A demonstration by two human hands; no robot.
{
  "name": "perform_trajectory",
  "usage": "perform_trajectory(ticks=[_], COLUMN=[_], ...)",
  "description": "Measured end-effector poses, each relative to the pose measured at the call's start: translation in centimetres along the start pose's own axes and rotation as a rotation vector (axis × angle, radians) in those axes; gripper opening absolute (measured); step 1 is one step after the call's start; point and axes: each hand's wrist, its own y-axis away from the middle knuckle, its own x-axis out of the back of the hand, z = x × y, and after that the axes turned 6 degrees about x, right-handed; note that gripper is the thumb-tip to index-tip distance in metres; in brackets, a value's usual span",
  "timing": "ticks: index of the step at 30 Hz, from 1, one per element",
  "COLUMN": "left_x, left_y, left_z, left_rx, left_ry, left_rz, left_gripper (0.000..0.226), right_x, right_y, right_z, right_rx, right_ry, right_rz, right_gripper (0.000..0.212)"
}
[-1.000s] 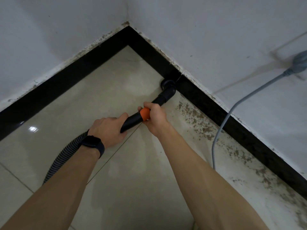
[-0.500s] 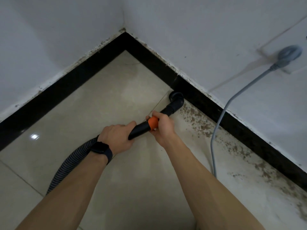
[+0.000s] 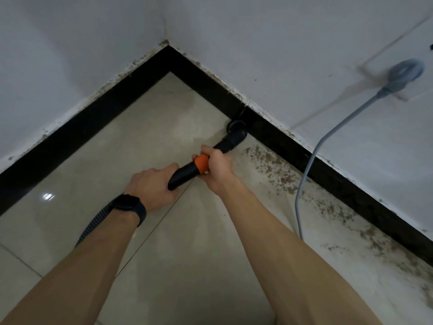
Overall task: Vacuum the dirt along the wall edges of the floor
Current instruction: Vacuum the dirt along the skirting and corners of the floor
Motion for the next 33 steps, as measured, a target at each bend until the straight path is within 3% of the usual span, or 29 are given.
perform_trajectory(ticks=[12,23,28,33], left_x=[-1.4,-2.8,-3.8,-4.2], left_y=[0.7,8.6,13.3,16.2], left_z=[2.2,-0.9,-2.9,-3.7], left_rx=[-0.101,0.022,0.095,0.135], left_ry=[-0.043,0.031,0.045,0.047], left_rz=[-0.011,-0.029,-0.048,-0.064], left_gripper=[0.023,0.025,0.025,0.029], right_x=[3.4,2.4,1.7,1.7], right_y=[0.4,4.2,7.3,9.3], right_z=[0.9,6.6,10.3,12.4], right_rx=[0.018,0.039,0.015,-0.018], right_ry=[-0.068,0.039,0.074,0.086], right_rz=[0.08,-0.044,-0.078,-0.101], right_gripper=[0.016,0.03,0.047,0.048])
